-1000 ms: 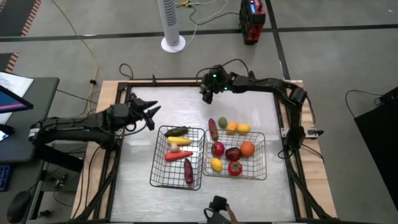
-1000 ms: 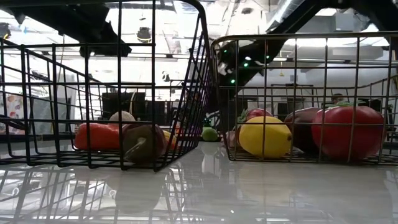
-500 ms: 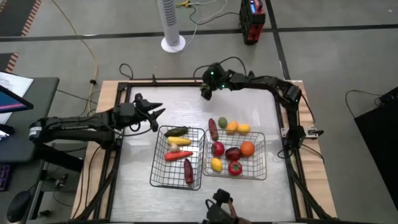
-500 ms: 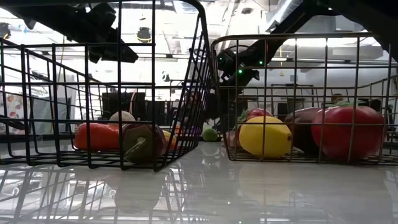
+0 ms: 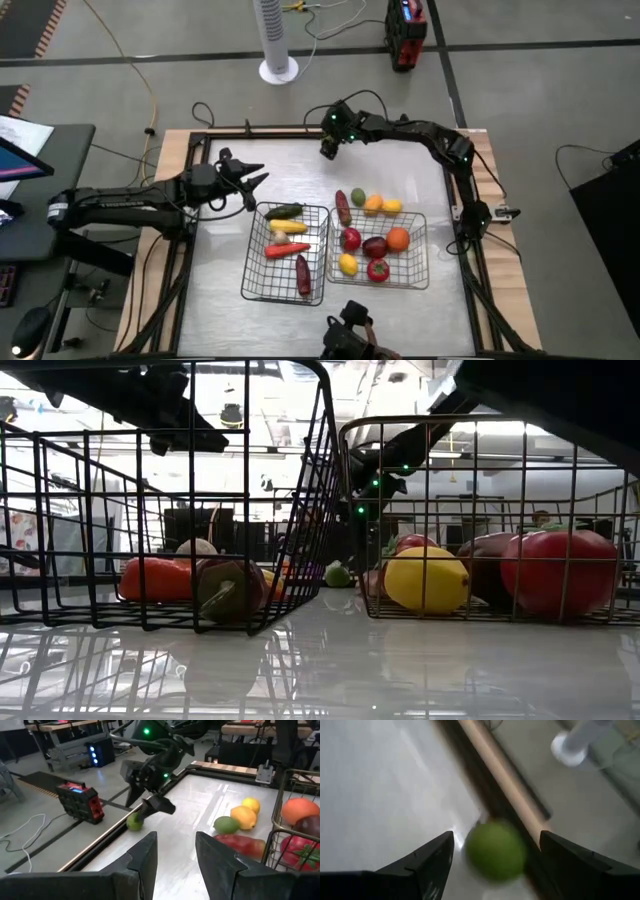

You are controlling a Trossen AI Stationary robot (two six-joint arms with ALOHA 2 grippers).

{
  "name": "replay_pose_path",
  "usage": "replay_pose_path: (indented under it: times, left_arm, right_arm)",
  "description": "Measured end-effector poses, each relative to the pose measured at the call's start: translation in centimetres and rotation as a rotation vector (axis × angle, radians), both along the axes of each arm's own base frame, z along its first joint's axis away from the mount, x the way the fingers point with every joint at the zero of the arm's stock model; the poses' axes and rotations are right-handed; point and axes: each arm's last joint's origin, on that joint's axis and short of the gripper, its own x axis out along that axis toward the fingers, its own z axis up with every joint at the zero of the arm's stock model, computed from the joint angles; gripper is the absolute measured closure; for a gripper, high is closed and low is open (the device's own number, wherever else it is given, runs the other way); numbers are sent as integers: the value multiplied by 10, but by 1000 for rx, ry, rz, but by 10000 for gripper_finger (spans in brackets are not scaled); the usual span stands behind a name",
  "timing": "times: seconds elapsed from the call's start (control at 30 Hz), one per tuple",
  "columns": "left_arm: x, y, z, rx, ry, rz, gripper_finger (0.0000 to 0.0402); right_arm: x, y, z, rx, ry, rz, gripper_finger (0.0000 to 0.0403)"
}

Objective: Sort produce into baskets
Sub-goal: Put the top green lime into the right wire basket

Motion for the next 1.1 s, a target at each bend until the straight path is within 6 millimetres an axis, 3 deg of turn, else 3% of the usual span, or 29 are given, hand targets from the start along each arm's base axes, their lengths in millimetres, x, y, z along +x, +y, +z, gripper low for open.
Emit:
replay_pose_path:
  times: [0.2, 0.8, 1.1]
  left_arm:
    - [1, 1, 1, 19, -2, -13, 279]
    - [7, 3, -3, 22, 17, -34, 279]
    - [6, 2, -5, 11, 41, -46, 279]
  right_arm:
    - [-1, -3, -9, 47, 49, -10, 81]
    - [-1, -2, -8, 84, 85, 90, 99]
    - [9, 23, -5, 39, 164, 306, 121]
